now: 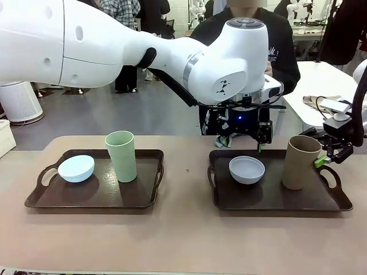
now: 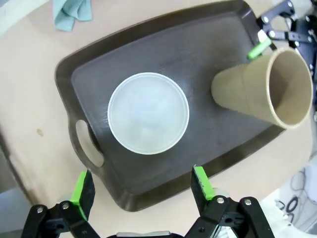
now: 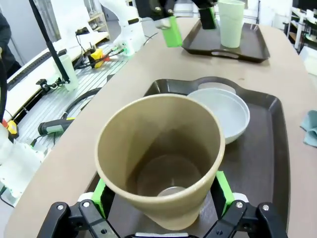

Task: Set up a tray with a mat and arrange the tableware.
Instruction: Pick up the Picnic Bowl and Reusable plastic cup from the Handle tray in front of the human's position and hold them in the air.

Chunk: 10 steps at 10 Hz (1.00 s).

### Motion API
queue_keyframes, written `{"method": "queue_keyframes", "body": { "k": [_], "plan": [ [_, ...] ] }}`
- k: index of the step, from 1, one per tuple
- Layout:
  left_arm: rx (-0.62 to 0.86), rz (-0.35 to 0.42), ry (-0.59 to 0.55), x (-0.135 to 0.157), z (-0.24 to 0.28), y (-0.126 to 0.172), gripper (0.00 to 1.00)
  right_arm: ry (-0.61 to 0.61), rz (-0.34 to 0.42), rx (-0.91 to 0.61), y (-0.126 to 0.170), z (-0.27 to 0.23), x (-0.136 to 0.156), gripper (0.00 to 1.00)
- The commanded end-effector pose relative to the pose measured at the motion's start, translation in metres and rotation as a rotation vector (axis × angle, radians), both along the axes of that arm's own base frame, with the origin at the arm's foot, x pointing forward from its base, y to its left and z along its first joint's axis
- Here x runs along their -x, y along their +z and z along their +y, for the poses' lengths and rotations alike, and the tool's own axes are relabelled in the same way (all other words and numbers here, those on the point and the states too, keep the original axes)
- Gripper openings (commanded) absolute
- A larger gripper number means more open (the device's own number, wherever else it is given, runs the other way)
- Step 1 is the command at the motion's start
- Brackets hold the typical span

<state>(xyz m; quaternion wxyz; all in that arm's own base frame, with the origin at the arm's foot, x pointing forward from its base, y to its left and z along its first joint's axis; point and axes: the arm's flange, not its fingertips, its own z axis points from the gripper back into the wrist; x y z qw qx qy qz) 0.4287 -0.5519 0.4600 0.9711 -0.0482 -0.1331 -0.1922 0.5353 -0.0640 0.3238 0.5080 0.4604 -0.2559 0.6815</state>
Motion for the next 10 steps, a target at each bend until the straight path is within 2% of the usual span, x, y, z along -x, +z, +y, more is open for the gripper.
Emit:
{"method": "queue_keyframes", "body": {
  "k": [1,5,10],
  "plan": [
    [0.022,-0.043,0.051,-0.004,-0.008,-0.002,1.0,-0.003,-0.044,0.019,-0.002,0.006,0.016,1.0],
    [0.008,0.028,0.118,-0.02,-0.003,-0.044,1.0,0.007,-0.051,0.021,-0.008,0.016,0.017,1.0],
    [-0.005,0.063,0.143,-0.028,0.007,-0.085,1.0,-0.005,-0.075,0.017,-0.011,0.017,0.019,1.0]
  ]
}}
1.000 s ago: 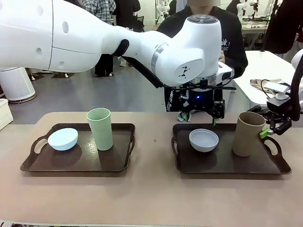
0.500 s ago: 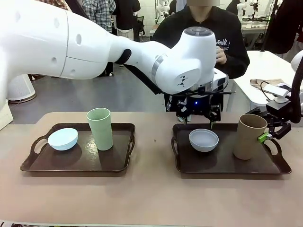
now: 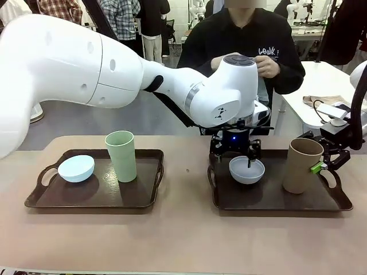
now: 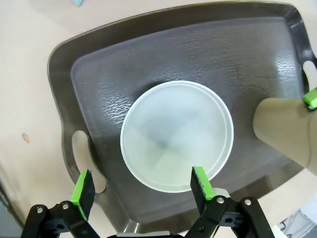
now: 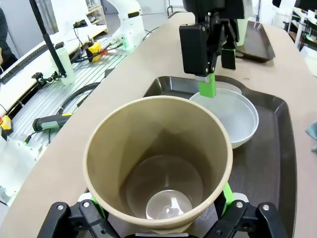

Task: Set up a tray with a mat and arrange the tableware.
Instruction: Pick up the Picnic Bowl and Reusable plastic cup from the Handle tray in front of the human's position and hold them in the air.

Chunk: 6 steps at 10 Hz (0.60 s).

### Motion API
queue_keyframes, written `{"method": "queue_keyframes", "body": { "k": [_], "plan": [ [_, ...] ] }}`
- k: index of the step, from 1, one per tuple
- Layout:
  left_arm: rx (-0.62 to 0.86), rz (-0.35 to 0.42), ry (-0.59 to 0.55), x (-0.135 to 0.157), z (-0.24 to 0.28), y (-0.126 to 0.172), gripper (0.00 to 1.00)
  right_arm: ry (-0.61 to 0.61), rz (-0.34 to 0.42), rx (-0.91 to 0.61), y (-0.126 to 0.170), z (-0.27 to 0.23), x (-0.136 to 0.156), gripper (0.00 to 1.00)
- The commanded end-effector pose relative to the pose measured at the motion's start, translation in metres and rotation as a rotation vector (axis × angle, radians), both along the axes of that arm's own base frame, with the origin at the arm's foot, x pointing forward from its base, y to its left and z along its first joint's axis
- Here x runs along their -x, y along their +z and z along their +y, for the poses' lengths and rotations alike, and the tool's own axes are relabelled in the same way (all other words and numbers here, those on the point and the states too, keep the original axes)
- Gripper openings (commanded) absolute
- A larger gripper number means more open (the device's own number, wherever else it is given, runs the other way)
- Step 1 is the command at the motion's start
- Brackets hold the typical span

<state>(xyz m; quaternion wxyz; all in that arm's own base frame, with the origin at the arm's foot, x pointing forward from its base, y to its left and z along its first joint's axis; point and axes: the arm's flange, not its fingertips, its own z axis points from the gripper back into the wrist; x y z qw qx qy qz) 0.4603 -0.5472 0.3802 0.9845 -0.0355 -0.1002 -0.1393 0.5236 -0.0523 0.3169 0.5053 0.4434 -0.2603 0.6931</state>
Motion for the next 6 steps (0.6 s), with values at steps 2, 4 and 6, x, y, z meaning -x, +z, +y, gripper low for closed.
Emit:
{"method": "queue_keyframes", "body": {
  "k": [2,4,6],
  "plan": [
    [0.025,-0.005,0.065,0.001,0.008,-0.016,0.97,-0.006,-0.041,-0.006,-0.006,0.007,0.008,1.0],
    [0.01,-0.007,0.086,-0.001,0.015,-0.029,0.51,0.001,-0.054,-0.015,-0.008,0.011,0.009,0.98],
    [0.043,-0.021,0.083,-0.001,0.015,-0.03,0.05,0.014,-0.069,-0.019,-0.01,0.014,0.012,0.39]
  ]
}}
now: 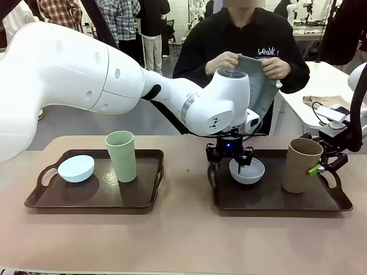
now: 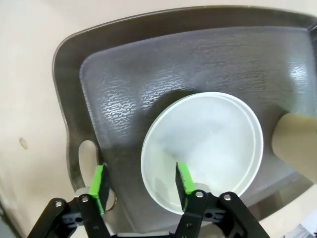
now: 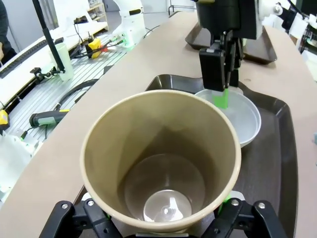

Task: Set up a tray with a mat and arrange the tableware.
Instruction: Pick up the Picnic Bowl and Reusable plastic cup from the Handle tray in front of the human's position and hold them in the air.

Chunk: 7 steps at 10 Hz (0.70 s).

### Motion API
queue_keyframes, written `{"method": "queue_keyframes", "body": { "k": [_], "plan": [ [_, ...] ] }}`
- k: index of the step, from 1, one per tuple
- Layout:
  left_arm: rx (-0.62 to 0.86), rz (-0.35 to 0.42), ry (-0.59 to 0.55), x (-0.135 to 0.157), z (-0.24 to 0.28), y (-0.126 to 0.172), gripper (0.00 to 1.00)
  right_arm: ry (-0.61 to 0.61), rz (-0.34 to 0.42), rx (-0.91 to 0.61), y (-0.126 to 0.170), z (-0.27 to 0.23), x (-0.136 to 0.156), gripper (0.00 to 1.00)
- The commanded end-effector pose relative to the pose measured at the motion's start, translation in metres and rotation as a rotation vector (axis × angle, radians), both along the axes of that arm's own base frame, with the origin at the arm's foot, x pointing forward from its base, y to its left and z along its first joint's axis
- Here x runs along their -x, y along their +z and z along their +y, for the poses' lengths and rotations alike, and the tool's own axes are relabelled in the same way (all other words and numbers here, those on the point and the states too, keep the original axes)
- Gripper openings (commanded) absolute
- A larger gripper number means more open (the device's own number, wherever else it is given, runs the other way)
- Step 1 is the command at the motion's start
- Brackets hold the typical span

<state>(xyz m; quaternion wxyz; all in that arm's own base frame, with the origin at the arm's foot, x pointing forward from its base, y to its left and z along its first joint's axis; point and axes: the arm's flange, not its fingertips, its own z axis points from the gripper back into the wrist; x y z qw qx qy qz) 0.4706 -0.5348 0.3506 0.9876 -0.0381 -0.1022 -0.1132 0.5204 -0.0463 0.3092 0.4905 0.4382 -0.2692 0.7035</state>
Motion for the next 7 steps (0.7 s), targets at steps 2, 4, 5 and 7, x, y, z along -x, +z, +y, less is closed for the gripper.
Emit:
{"method": "queue_keyframes", "body": {
  "k": [2,4,5,7],
  "plan": [
    [0.049,-0.026,0.037,0.0092,0.0033,0.0017,0.0,-0.006,-0.043,-0.008,-0.003,0.0089,0.0089,0.0],
    [0.052,-0.024,0.038,0.0102,0.0029,0.0016,0.13,-0.005,-0.051,-0.016,-0.0045,0.0081,0.0093,0.28],
    [0.053,-0.024,0.034,0.0105,0.0028,0.0018,0.04,-0.006,-0.051,-0.018,-0.0053,0.0075,0.0095,0.28],
    [0.045,-0.019,0.035,0.0104,0.0028,0.0022,0.0,-0.007,-0.054,-0.02,-0.0055,0.0058,0.0095,0.28]
  ]
}}
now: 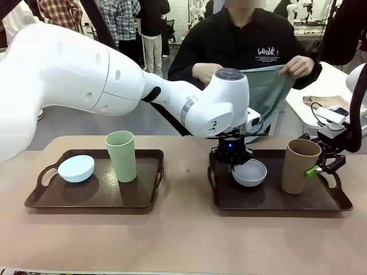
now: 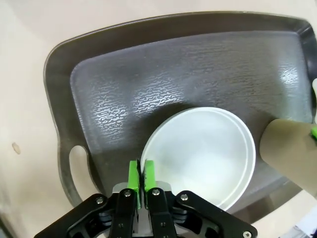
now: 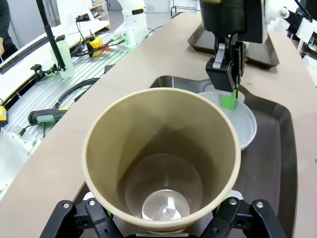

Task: Set up a tray with a mat and arrange the tableware.
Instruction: Pick up the Picnic Bowl and Reusable plastic cup from the Handle tray in front of the human's position and hold them in the air.

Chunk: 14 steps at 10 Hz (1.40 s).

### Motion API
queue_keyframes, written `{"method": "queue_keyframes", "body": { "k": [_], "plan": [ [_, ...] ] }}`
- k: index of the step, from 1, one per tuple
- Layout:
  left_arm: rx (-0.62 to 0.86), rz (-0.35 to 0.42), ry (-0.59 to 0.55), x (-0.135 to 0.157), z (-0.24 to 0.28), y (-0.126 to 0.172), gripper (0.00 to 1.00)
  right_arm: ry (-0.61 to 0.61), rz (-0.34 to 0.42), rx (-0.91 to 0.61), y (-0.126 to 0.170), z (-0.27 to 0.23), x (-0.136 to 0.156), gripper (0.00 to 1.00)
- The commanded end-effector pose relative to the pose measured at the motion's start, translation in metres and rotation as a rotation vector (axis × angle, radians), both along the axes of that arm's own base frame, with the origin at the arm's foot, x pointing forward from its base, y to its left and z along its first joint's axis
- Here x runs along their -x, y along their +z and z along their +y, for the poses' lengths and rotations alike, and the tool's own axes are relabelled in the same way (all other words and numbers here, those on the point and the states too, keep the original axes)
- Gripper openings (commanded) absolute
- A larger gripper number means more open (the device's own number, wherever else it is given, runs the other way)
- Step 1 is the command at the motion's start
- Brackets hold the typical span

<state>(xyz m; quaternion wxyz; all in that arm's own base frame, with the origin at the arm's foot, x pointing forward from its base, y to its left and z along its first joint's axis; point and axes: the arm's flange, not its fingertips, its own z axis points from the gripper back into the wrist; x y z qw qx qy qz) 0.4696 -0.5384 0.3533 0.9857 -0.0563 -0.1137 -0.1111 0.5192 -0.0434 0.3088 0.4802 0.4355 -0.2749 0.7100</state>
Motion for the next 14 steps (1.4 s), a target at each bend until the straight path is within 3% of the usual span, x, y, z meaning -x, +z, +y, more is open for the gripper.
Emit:
{"method": "queue_keyframes", "body": {
  "k": [1,3,4,5,6,7,8,10,12,13,14],
  "plan": [
    [0.006,0.003,0.035,0.009,0.006,0.0,0.0,-0.022,-0.033,-0.011,-0.005,0.002,0.008,0.0],
    [0.004,0.007,0.042,0.009,0.006,0.001,0.0,-0.024,-0.034,-0.013,-0.005,0.0,0.008,0.0],
    [0.0,0.009,0.043,0.009,0.005,0.001,0.0,-0.027,-0.035,-0.017,-0.005,-0.001,0.008,0.28],
    [-0.027,0.006,0.02,0.008,0.005,0.0,0.0,-0.037,-0.036,-0.013,-0.006,-0.002,0.007,0.28],
    [0.012,0.03,0.066,0.009,0.012,0.008,0.0,-0.048,-0.032,-0.019,-0.005,-0.003,0.006,0.1],
    [0.062,0.057,0.097,0.014,0.022,0.027,0.0,-0.06,-0.031,-0.015,0.005,-0.004,0.008,0.1],
    [0.1,0.056,0.103,0.025,0.038,0.066,0.0,-0.066,-0.094,-0.006,0.036,-0.006,0.016,0.1],
    [0.138,-0.035,0.099,0.055,0.067,0.154,0.0,-0.057,-0.245,-0.007,0.108,-0.011,0.049,0.1],
    [0.119,-0.132,0.103,0.085,0.089,0.221,0.0,-0.056,-0.37,0.007,0.166,-0.016,0.094,0.1],
    [0.108,-0.159,0.114,0.094,0.094,0.24,0.0,-0.062,-0.397,0.011,0.179,-0.016,0.104,0.1],
    [0.148,-0.097,0.078,0.066,0.072,0.215,0.0,-0.044,-0.364,-0.002,0.179,-0.014,0.099,0.1]
  ]
}}
